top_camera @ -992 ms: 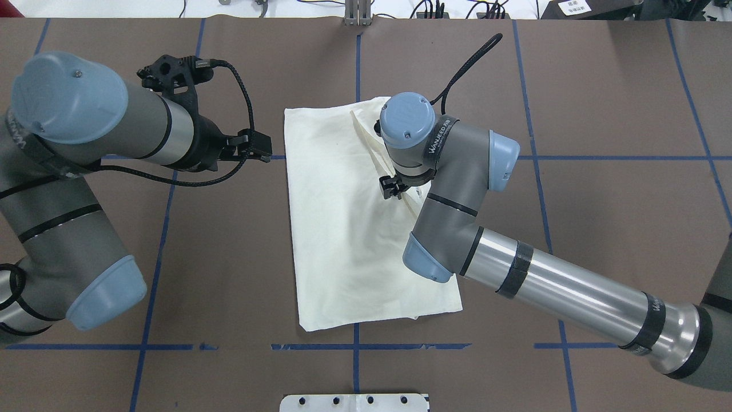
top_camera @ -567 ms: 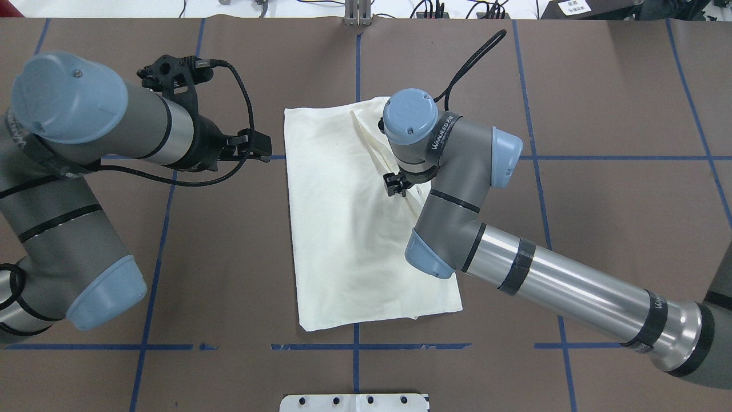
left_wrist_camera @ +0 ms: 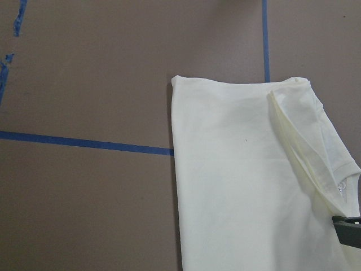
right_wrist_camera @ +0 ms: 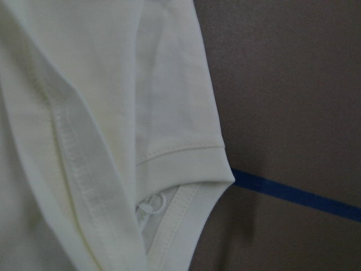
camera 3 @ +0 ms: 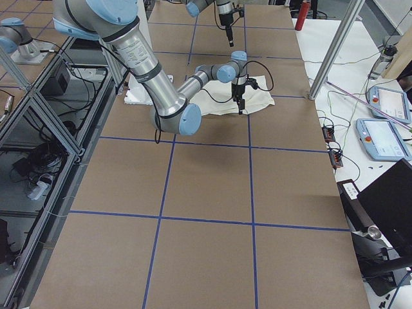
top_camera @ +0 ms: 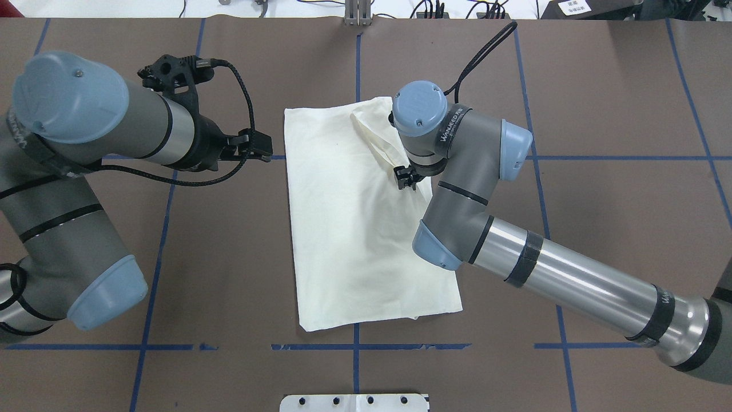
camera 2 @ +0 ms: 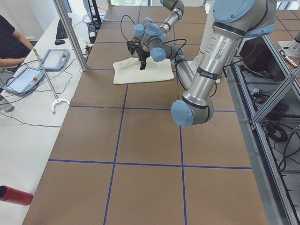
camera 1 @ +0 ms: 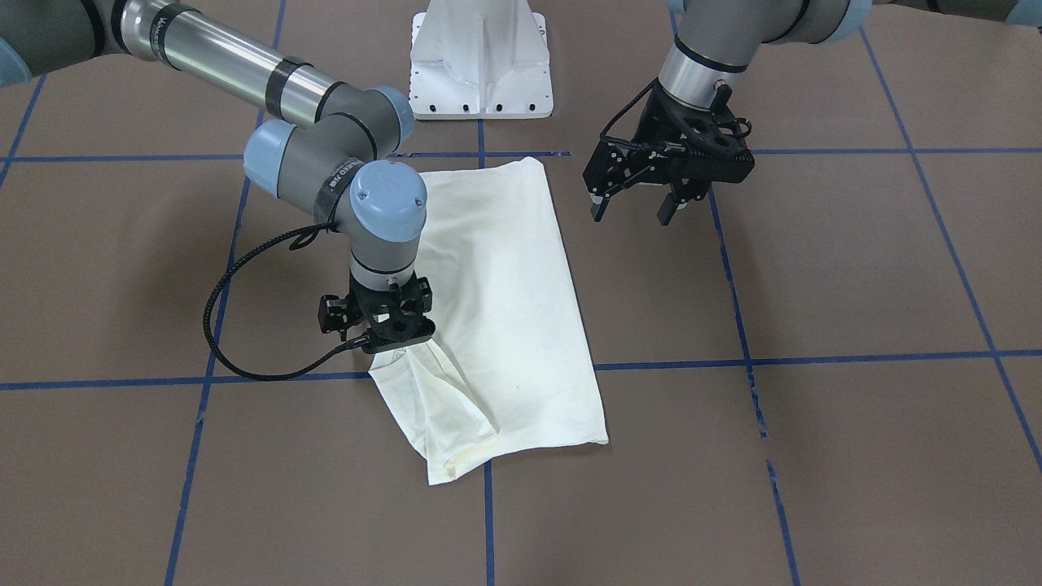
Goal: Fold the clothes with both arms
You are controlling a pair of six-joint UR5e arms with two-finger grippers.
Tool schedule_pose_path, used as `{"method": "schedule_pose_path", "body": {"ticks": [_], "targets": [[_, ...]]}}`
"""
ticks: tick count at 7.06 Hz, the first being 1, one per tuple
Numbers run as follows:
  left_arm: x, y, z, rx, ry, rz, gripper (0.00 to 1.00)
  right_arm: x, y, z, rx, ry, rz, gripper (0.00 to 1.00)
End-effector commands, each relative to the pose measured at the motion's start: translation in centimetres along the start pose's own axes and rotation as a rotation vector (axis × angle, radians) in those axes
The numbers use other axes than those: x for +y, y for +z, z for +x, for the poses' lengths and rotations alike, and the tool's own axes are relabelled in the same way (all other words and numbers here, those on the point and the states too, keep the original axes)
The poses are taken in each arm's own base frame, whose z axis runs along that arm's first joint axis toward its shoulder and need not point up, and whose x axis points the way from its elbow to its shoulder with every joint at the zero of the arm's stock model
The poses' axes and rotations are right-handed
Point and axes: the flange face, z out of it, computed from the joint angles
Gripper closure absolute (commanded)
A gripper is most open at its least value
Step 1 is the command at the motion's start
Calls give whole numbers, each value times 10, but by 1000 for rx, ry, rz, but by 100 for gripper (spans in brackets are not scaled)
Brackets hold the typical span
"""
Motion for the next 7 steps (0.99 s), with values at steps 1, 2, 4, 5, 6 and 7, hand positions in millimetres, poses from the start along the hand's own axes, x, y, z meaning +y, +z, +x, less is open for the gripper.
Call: {"method": "schedule_pose_path", "body": {"ticks": [1, 2, 4, 5, 6, 7], "targets": [[-1, 1, 1, 1, -1, 0, 0, 10, 28, 54, 70, -23, 1, 0], [0, 1, 1, -1, 0, 0, 0, 1, 11, 84, 65, -29, 19, 0], [-1, 0, 2, 1, 1, 2, 0, -16, -26, 84, -7, -15, 41, 0], [-1, 0, 1, 1, 2, 0, 0, -23, -40, 74, -21, -17, 60, 0], [-1, -1, 2, 3, 3, 1, 0, -38, -58, 57, -35, -13, 81, 0], [0, -1, 3, 5, 3, 1, 0, -63, -75, 33, -45, -2, 98, 0]]}}
